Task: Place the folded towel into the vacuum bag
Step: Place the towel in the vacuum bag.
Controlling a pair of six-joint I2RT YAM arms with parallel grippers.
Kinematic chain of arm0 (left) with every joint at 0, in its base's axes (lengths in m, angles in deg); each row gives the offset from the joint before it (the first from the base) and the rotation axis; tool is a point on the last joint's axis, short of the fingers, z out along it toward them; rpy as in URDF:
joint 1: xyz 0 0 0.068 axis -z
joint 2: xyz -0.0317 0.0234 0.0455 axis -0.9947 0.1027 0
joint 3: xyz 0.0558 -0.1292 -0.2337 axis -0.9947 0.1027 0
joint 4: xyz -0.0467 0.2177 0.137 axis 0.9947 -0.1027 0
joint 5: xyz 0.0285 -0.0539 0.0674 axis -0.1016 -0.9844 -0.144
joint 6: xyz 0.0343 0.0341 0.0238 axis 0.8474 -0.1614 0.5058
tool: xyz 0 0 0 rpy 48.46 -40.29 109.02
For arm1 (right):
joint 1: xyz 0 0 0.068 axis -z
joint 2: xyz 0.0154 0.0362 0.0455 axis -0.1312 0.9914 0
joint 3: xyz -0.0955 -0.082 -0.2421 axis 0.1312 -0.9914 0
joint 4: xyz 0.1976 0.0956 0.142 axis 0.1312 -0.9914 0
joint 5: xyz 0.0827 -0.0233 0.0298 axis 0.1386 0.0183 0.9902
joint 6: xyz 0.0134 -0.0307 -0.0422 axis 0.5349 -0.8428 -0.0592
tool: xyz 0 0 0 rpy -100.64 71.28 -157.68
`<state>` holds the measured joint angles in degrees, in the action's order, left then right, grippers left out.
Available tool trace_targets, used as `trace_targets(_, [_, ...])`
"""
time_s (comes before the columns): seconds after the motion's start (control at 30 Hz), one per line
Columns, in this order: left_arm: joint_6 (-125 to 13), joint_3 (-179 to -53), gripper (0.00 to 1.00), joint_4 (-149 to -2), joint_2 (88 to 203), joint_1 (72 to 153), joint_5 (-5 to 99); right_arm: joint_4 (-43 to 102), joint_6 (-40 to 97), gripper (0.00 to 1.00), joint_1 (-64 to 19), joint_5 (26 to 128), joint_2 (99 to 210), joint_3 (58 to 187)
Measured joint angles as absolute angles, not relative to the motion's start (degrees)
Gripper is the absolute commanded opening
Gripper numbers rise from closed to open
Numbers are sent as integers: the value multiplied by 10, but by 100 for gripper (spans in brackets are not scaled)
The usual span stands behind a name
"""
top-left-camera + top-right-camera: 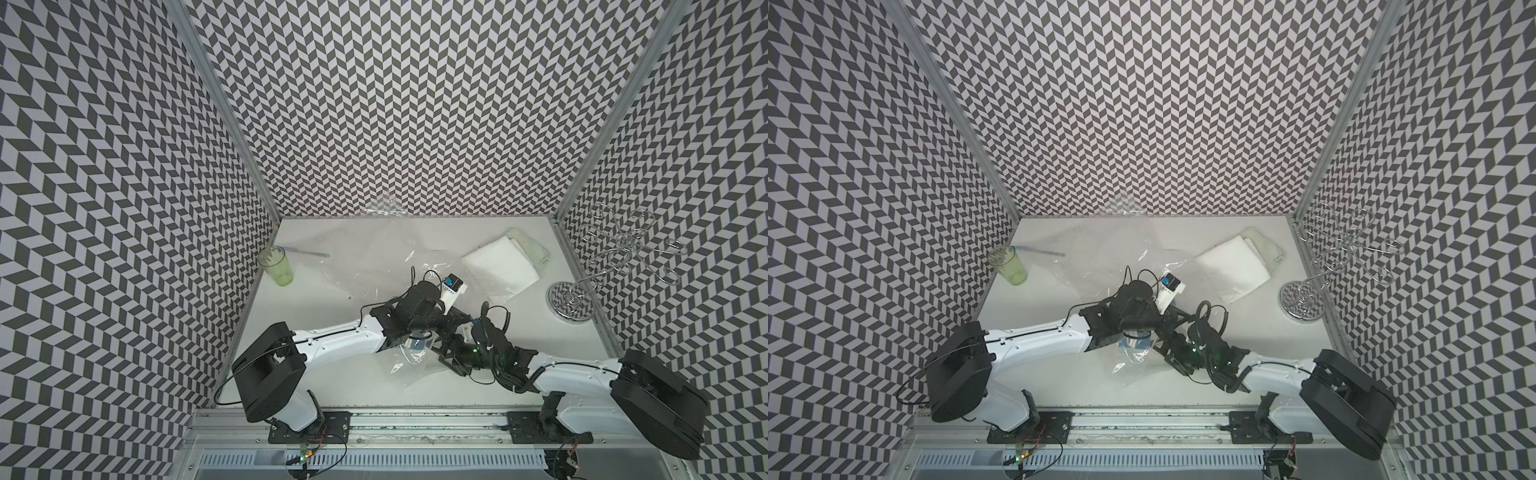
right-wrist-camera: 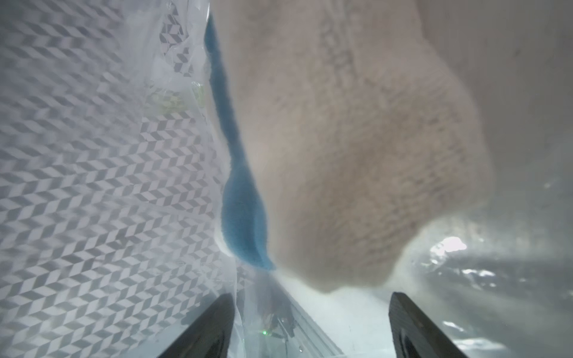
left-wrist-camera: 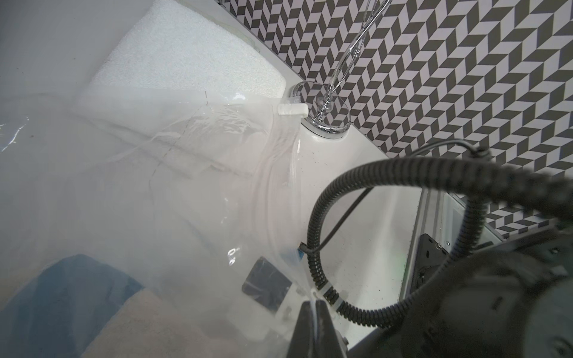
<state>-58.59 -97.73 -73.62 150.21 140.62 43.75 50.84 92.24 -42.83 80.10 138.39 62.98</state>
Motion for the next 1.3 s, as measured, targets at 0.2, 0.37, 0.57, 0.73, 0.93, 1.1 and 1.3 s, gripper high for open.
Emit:
trace_targets(0.2, [-587,-977,0,-737,1500,1401,429,638,952,69,-423,721,1434,600])
trace_targets(0.37, [-579,-977,0,-739,1496,1394,410,742,920,56,-418,715,1505,608])
trace_targets(0.57, [-557,-1004,0,-765,1504,1385,394,827,889,23,-418,719,1586,643])
trace_targets(0.73, [-539,-1017,0,-781,1515,1378,387,827,839,11,-410,772,1639,697])
trace_targets(0.93, [-525,-1033,0,-799,1519,1357,389,742,726,9,-403,881,1654,757])
trace_targets(1.1, [-519,-1045,0,-816,1528,1341,388,678,657,8,-395,951,1657,786])
trace_targets(1.3, [-519,-1061,0,-823,1539,1328,414,712,670,8,-378,959,1702,821])
